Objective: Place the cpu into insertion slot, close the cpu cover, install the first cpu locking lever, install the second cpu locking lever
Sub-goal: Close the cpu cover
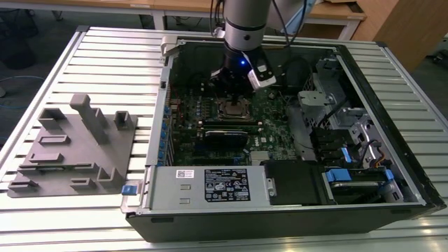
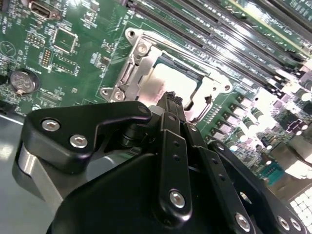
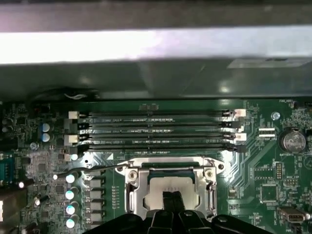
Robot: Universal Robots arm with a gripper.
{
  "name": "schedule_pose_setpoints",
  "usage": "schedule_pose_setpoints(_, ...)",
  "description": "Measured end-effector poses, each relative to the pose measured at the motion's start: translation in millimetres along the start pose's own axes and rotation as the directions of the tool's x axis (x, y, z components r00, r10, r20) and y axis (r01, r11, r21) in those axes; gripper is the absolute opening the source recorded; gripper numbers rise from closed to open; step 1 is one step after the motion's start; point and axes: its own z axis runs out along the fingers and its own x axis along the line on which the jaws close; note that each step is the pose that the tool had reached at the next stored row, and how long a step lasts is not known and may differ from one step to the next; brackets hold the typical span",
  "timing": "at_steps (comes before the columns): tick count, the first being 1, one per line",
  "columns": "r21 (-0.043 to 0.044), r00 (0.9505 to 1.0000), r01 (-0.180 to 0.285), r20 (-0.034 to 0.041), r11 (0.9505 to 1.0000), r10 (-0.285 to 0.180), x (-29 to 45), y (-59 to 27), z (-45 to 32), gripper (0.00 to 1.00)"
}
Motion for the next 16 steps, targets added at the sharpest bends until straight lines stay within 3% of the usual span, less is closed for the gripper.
schedule_pose_setpoints(10,0.0012,1.0000,0.000,-0.0001,1.0000,0.000,2.9,-2.3,3.7,0.11)
schedule_pose_setpoints(16,0.0011,1.0000,0.000,0.0000,1.0000,0.000,15.4,-2.7,5.2,0.11)
